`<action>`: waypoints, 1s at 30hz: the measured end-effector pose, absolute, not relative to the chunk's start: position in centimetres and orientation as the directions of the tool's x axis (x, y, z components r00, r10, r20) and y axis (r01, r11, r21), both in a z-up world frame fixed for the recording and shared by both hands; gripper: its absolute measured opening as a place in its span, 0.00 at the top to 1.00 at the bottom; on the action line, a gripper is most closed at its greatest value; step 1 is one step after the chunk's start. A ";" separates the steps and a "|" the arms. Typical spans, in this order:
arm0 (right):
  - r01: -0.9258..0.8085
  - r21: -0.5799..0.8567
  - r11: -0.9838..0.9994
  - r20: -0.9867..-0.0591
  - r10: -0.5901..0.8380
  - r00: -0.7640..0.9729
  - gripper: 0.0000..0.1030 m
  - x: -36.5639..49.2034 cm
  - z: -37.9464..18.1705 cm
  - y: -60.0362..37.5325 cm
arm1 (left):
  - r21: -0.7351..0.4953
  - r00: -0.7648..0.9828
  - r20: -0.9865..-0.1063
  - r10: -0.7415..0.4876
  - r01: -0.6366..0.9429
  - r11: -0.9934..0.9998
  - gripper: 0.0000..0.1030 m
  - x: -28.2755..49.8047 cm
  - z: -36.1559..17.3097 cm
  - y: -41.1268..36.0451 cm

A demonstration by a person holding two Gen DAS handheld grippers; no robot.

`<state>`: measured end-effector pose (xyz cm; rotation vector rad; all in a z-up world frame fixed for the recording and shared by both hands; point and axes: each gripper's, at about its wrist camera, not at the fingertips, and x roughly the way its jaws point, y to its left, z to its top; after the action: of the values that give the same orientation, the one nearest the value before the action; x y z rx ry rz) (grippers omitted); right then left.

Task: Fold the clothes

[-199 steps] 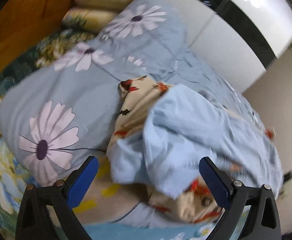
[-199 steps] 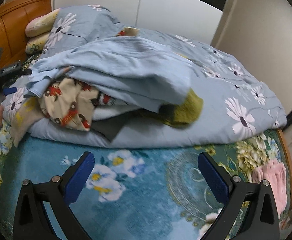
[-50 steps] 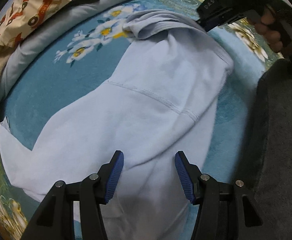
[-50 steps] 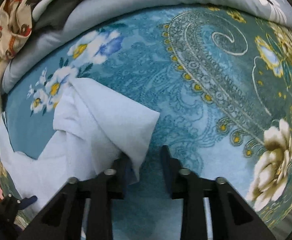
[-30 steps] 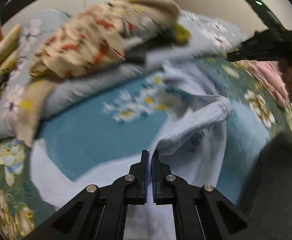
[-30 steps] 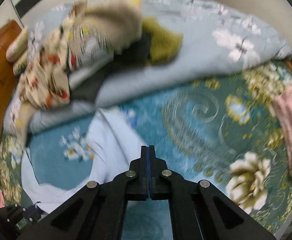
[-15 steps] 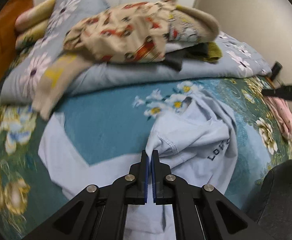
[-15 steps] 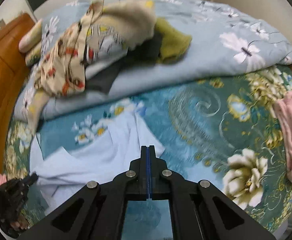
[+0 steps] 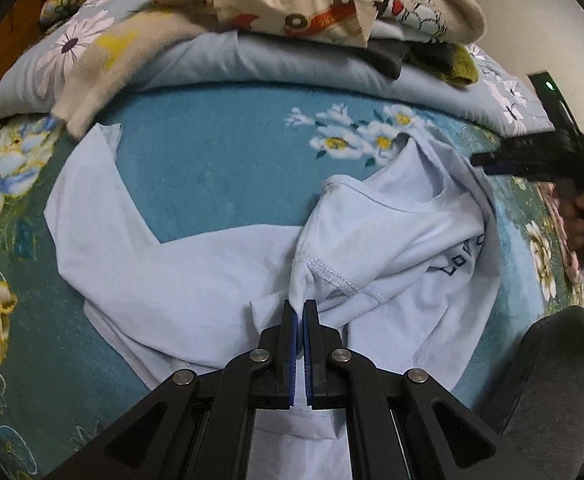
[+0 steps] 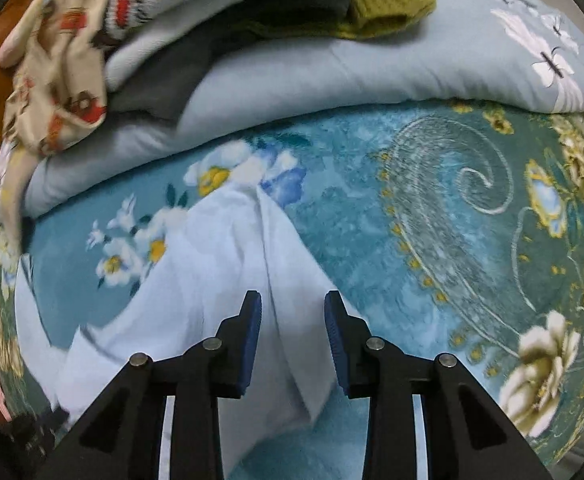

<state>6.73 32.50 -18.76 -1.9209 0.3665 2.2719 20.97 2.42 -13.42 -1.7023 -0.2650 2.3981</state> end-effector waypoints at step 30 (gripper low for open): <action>-0.282 0.142 -0.949 -0.800 0.058 -0.598 0.95 7.2 -1.3 36.4 | -0.067 -0.747 -0.661 0.072 -0.037 -0.997 0.97 16.5 4.4 0.2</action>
<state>7.25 36.40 -1.28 -1.2985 0.3790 2.6211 16.47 0.20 4.40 -1.0938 -0.0767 2.8819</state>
